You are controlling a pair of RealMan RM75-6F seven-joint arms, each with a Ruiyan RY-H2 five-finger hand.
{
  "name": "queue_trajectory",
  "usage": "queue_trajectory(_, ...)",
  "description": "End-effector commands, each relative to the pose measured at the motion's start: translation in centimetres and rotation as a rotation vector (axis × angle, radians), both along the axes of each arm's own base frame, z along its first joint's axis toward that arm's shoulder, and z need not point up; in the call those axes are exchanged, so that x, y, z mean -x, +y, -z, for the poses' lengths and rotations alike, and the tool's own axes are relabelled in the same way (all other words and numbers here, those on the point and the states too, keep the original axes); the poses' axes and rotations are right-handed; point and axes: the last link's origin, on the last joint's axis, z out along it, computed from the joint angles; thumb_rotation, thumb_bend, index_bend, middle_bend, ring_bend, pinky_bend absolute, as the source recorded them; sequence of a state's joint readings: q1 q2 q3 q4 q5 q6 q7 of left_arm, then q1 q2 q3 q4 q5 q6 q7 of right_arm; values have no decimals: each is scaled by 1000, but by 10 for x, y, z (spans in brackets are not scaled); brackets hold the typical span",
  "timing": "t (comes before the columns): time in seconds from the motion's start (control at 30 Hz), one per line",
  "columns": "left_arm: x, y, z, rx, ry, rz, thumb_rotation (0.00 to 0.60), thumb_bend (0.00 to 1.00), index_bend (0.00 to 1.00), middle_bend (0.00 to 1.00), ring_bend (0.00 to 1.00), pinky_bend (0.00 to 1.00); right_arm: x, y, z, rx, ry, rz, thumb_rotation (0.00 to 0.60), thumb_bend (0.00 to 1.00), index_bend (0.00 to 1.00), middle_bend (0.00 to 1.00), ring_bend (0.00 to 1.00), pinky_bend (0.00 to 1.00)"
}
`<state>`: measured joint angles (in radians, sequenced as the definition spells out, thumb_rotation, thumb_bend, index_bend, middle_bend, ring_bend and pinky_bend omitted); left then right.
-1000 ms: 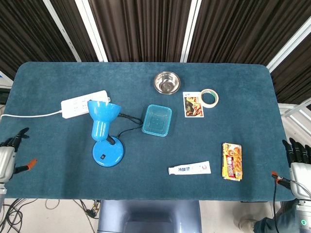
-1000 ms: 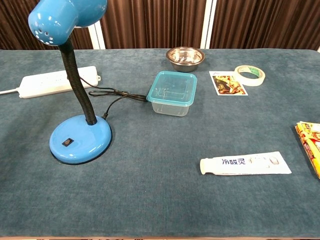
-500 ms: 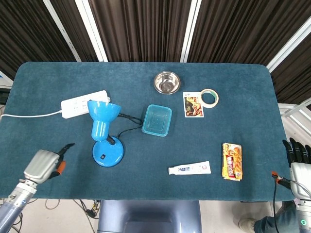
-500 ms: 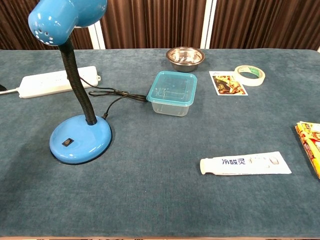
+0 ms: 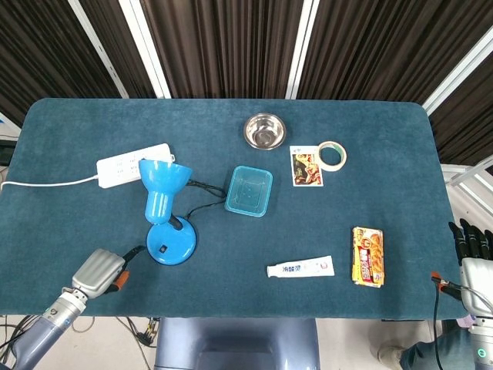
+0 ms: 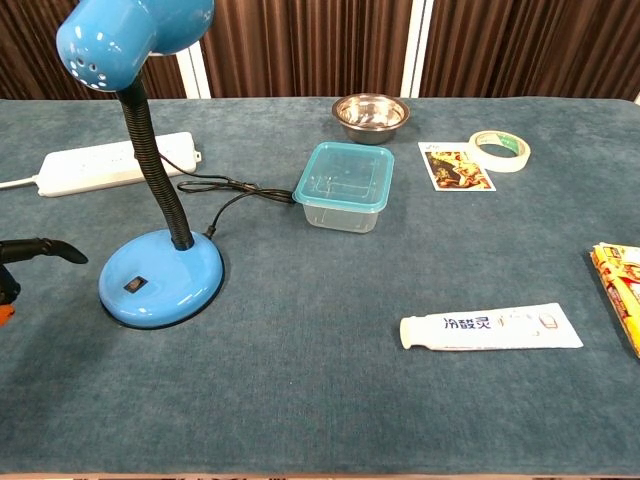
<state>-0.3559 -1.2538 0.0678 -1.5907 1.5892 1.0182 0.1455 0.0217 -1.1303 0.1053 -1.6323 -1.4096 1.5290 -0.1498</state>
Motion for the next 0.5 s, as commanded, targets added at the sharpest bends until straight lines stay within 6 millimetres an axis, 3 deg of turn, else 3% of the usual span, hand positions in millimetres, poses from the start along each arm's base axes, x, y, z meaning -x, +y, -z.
queue_trajectory(0.03, -2, 2, 3, 3, 4, 6, 600, 576, 131, 733, 755, 859, 0, 0, 0, 1, 0, 1, 600, 263, 28, 46, 49, 0)
queue_trajectory(0.5, -15, 11, 23, 42, 14, 40, 600, 575, 125, 732, 756, 859, 1, 0, -1, 4, -1, 8, 600, 262, 28, 46, 49, 0)
